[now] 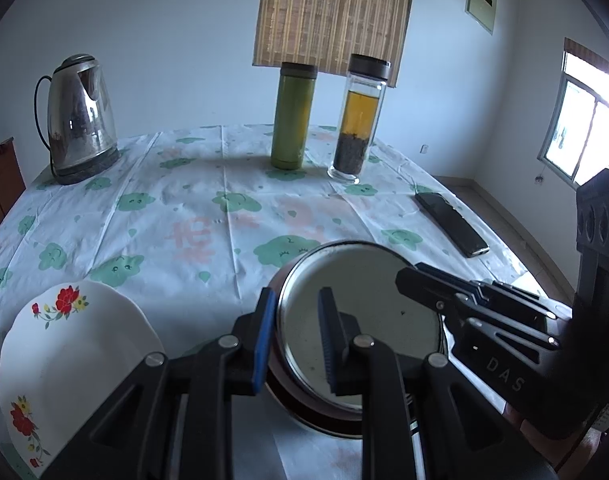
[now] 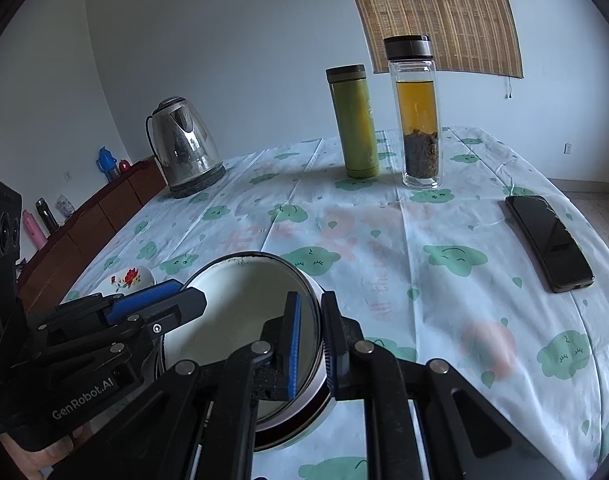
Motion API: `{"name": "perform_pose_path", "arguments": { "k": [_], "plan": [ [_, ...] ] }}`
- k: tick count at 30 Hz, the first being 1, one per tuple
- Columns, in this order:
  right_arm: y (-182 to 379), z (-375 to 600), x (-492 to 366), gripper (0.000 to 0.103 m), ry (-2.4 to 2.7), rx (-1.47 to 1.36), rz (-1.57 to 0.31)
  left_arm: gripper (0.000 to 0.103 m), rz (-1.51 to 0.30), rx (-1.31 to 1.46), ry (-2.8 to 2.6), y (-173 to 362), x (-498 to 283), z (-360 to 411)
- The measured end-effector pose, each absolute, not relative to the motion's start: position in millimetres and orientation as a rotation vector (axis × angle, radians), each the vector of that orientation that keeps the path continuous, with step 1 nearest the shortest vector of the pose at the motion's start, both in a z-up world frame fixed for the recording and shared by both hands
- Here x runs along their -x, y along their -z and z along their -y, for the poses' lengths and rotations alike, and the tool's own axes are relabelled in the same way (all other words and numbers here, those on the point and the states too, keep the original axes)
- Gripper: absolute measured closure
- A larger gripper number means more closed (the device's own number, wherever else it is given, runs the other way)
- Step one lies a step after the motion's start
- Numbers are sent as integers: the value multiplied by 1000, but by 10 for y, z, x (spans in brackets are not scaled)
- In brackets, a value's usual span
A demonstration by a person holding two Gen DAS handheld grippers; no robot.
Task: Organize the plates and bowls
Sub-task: 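Lower the cream enamel bowl into the pink bowl with the right gripper, then open the right gripper to release the cream enamel bowl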
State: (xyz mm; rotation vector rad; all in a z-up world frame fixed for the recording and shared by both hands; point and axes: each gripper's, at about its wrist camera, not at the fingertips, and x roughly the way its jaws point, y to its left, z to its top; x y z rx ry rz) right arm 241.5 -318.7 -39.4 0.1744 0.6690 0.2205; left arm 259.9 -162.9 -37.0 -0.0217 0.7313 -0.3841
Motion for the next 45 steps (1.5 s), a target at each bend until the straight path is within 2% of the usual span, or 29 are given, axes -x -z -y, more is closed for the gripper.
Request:
{"name": "perform_pose_path", "arguments": {
  "k": [9, 25, 29, 38, 40, 42, 45],
  "plan": [
    [395, 3232, -2429, 91, -233, -217, -683, 84, -741, 18, 387, 374, -2607, 1636],
    [403, 3137, -2378, 91, -203, -123, -641, 82, -728, 23, 401, 390, -2601, 1613],
    [400, 3134, -2373, 91, -196, -112, -636, 72, -726, 31, 401, 393, -2605, 1598],
    [403, 3135, -2373, 91, -195, -110, -635, 72, -724, 32, 404, 391, -2585, 1597],
    [403, 3133, -2373, 91, -196, -110, -635, 67, -725, 35, 404, 391, -2585, 1593],
    [403, 3134, -2372, 91, -196, -111, -634, 58, -724, 35, 401, 389, -2590, 1591],
    [403, 3134, -2370, 91, -197, -111, -633, 57, -724, 35, 402, 387, -2588, 1586]
  ]
}}
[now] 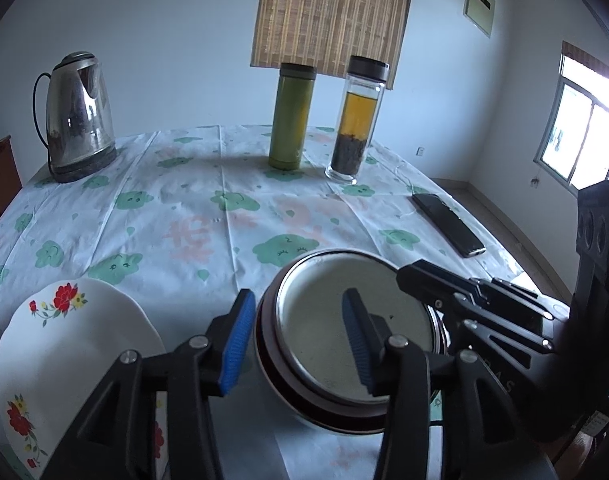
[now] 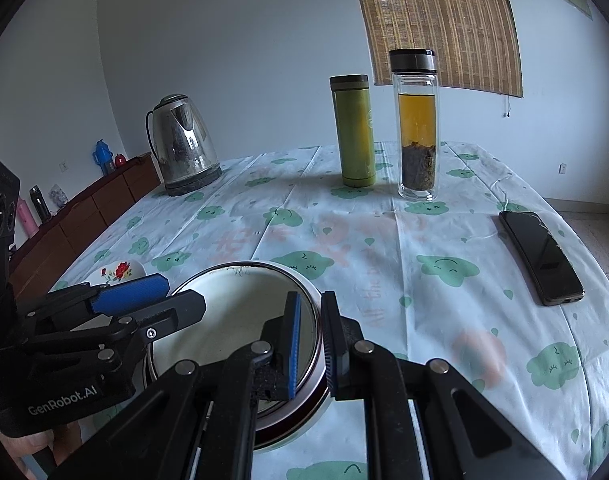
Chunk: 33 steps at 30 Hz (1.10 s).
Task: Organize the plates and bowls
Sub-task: 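Open the right gripper to release the cream enamel bowl, then close the right gripper on the rim of the nested bowl stack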
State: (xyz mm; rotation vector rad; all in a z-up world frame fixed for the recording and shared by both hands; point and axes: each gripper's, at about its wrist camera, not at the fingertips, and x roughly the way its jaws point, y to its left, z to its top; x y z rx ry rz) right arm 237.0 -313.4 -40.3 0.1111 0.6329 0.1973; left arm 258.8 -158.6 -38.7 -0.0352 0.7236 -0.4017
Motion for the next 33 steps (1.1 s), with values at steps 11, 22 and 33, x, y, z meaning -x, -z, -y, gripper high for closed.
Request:
{"name": "perform_pose_path", "arguments": {
  "k": [11, 22, 33],
  "plan": [
    [335, 3083, -2299, 53, -195, -67, -586, 32, -705, 55, 379, 327, -2578, 1450],
    [366, 3255, -2295, 48, -182, -148, -625, 31, -753, 67, 401, 394, -2486, 1384],
    [549, 3270, -2377, 48, -204, -192, -713, 31, -823, 100, 442, 577, -2545, 1427]
  ]
}}
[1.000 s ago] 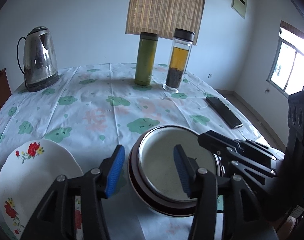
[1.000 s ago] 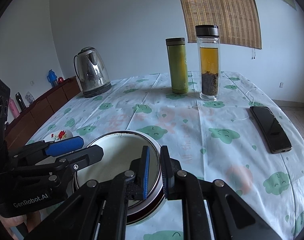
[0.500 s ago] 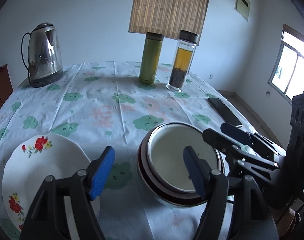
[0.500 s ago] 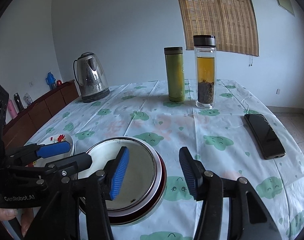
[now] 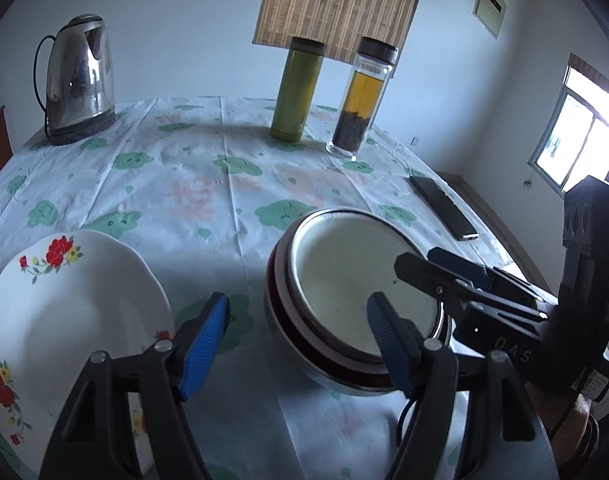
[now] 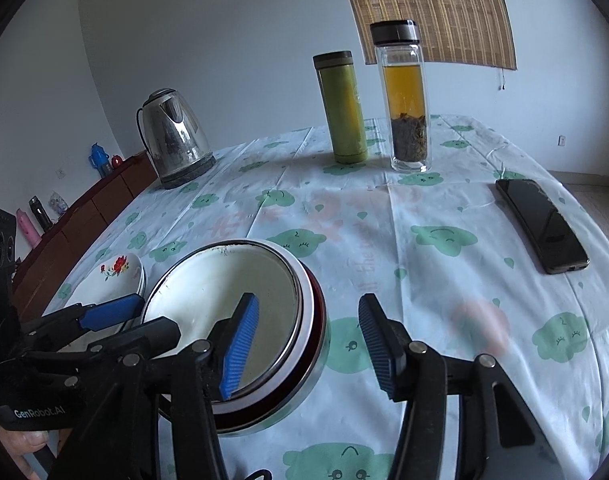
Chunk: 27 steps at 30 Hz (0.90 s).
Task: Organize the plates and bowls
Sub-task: 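Close the right gripper on the rim of the nested bowl stack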
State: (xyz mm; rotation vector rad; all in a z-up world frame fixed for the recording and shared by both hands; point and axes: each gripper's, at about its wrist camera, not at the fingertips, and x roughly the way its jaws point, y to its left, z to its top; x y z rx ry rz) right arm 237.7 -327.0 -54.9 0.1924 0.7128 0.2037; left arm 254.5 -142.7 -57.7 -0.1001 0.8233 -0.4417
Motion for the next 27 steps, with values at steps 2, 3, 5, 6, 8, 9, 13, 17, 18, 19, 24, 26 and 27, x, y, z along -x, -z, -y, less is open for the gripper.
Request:
{"name": "perform_pose_path", "arguments": {
  "k": [2, 3, 5, 6, 8, 9, 13, 17, 18, 19, 24, 26, 27],
  "plan": [
    [594, 3282, -2402, 48, -221, -220, -737, 31, -840, 102, 451, 616, -2550, 1448],
    [612, 3286, -2413, 48, -223, -227, -747, 31, -842, 103, 455, 628, -2547, 1455],
    [638, 3283, -2425, 48, -229, -234, -763, 31, -849, 112, 465, 647, -2550, 1463],
    [646, 3282, -2428, 48, -230, -238, -768, 31, -852, 120, 470, 654, -2549, 1463],
    [645, 3271, -2424, 52, -239, -241, -770, 31, -861, 135, 483, 665, -2548, 1465],
    [642, 3257, -2421, 55, -242, -237, -770, 33, -867, 145, 496, 672, -2549, 1472],
    [644, 3215, -2413, 66, -228, -217, -772, 36, -863, 128, 498, 682, -2504, 1540],
    [656, 3296, -2428, 72, -237, -273, -782, 40, -862, 149, 492, 678, -2506, 1507],
    [657, 3305, -2431, 72, -239, -279, -784, 41, -861, 153, 492, 677, -2511, 1497],
    [655, 3302, -2429, 72, -238, -277, -785, 41, -861, 149, 491, 678, -2511, 1502],
    [654, 3311, -2428, 72, -244, -266, -784, 48, -859, 110, 468, 698, -2515, 1520],
    [653, 3303, -2424, 72, -244, -263, -786, 51, -857, 120, 464, 696, -2520, 1501],
    [651, 3306, -2424, 72, -245, -266, -787, 52, -858, 123, 461, 695, -2523, 1499]
  ]
}}
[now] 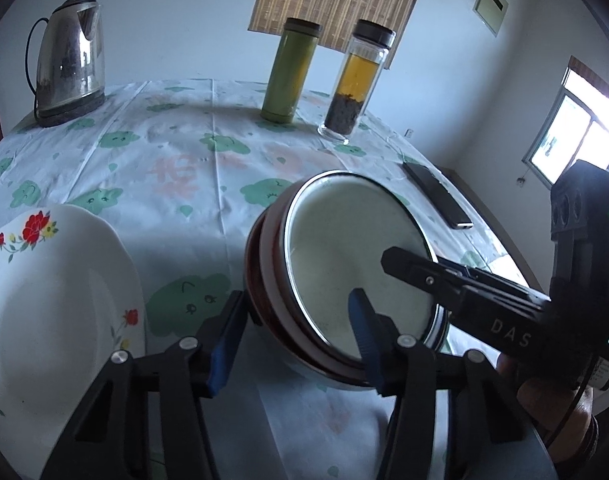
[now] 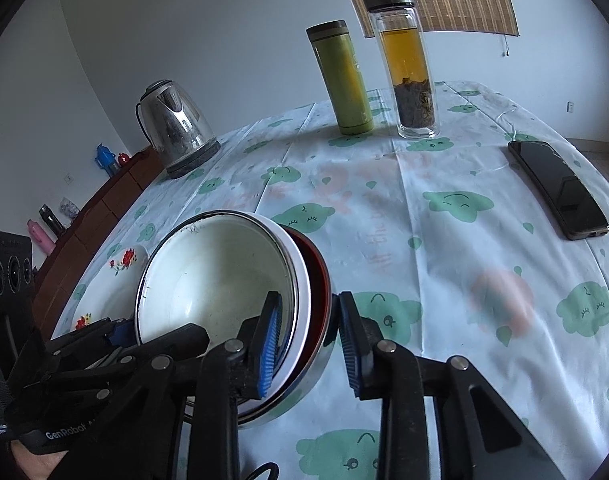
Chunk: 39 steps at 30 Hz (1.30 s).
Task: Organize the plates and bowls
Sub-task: 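Close the right gripper on the rim of the nested bowl stack, then lift the bowl stack with the right gripper over the red-flower plates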
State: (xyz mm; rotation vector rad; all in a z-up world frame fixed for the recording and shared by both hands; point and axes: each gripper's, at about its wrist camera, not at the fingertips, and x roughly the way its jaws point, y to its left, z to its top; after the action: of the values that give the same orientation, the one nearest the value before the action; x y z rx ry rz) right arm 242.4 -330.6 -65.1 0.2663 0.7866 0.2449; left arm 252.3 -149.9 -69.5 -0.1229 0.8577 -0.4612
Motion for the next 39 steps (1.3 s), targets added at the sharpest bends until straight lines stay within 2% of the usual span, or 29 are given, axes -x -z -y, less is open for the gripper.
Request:
{"name": "perform_pose_path", "arguments": {
  "k": [8, 39],
  "plan": [
    [557, 3330, -2379, 77, -234, -300, -761, 58, -840, 140, 443, 655, -2498, 1487],
    [195, 2954, -2235, 78, -331, -273, -699, 58, -691, 158, 347, 157, -2253, 1084]
  ]
}}
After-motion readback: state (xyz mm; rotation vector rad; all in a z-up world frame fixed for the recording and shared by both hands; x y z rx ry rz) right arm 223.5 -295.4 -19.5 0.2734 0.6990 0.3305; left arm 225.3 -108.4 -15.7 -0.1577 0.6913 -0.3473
